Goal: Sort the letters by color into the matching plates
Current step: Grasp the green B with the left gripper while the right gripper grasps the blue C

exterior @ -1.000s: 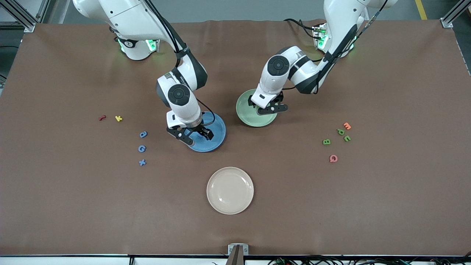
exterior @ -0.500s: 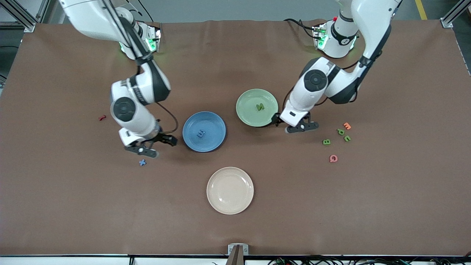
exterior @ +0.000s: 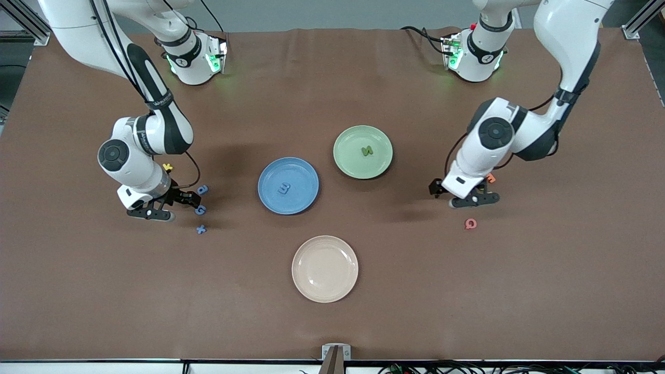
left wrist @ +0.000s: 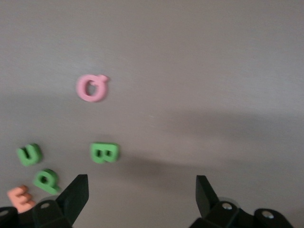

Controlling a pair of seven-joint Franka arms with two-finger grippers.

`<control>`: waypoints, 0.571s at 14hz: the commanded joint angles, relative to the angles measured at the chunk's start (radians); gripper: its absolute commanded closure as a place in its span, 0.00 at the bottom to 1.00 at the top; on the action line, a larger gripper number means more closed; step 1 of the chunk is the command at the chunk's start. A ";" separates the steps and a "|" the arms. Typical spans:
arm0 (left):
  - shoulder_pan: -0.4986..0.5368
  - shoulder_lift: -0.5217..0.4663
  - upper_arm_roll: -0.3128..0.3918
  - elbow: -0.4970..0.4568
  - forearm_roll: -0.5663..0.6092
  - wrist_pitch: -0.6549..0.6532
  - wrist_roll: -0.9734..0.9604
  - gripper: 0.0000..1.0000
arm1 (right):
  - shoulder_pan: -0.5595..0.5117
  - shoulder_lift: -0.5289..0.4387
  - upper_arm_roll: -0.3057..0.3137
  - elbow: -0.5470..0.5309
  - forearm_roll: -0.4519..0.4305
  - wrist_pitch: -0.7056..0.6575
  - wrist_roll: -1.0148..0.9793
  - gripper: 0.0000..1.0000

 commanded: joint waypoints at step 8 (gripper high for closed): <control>0.092 0.105 -0.008 0.004 0.106 0.022 0.033 0.01 | 0.018 0.036 0.028 -0.004 0.014 0.075 0.009 0.42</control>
